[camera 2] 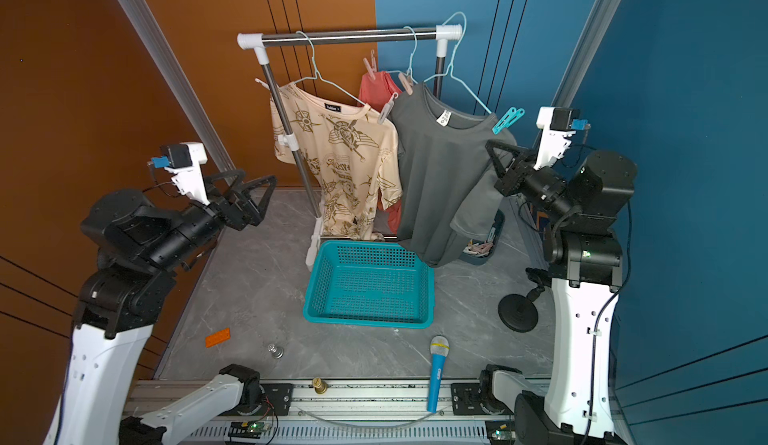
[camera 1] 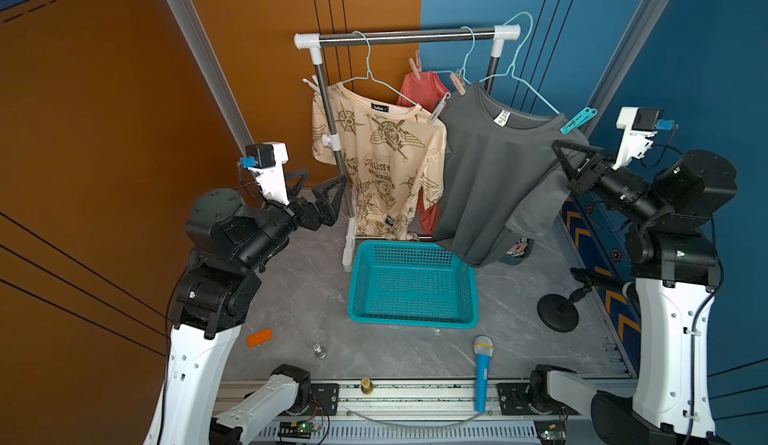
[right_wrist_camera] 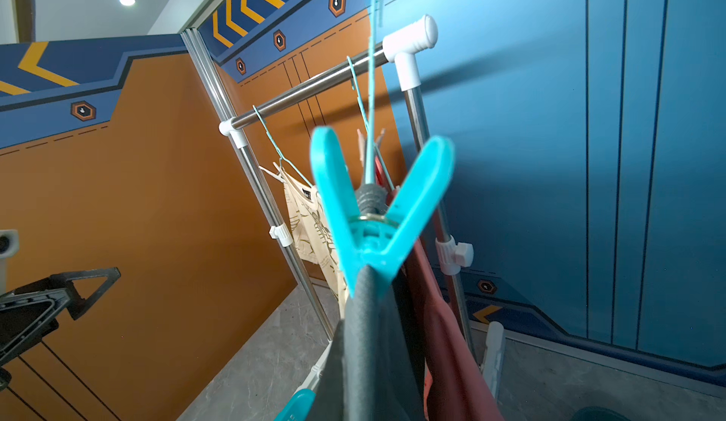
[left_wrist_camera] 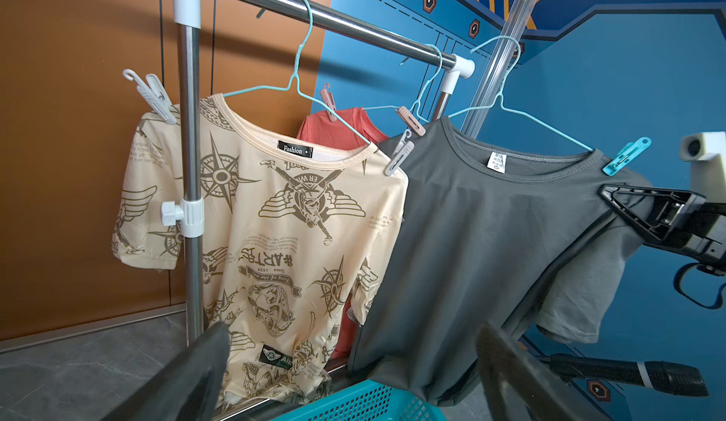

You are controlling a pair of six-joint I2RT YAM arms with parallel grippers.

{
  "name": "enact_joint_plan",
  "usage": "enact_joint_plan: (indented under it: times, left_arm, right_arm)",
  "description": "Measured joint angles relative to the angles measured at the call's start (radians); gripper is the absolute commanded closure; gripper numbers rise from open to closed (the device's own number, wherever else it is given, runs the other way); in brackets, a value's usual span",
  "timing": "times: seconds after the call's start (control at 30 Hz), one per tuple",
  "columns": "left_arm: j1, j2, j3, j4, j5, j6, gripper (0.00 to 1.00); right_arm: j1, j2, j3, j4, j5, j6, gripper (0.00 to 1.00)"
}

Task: Use clothespins to secure the t-shirt on both sides of the hanger
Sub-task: Adjust the hanger on the clothesline, then hang the hanger on the clothesline.

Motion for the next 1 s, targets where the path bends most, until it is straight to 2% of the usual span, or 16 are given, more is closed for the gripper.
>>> enact_joint_plan:
  times: [0.23,0.43,0.6,0.77,1.0]
  left_arm:
    - [0.003,0.001,-0.003,0.011,0.016,-0.028,0.03]
    - [0.008,0.005,-0.003,0.033,0.029,-0.048,0.03]
    - [0.008,0.004,-0.003,0.046,0.032,-0.056,0.03]
    - [0.013,0.003,-0.003,0.045,0.032,-0.055,0.03]
    - [0.021,-0.002,-0.003,0.043,0.031,-0.055,0.03]
  right_arm:
    - [0.207,-0.014,-0.037,-0.011,-0.001,-0.011,1.00]
    - [0.164,-0.097,-0.052,-0.047,0.012,-0.038,1.00]
    - [0.160,-0.085,-0.008,-0.061,0.073,-0.069,1.00]
    - [0.251,0.028,0.054,-0.065,0.190,-0.110,1.00]
    - [0.481,0.211,0.159,-0.106,0.461,-0.236,1.00]
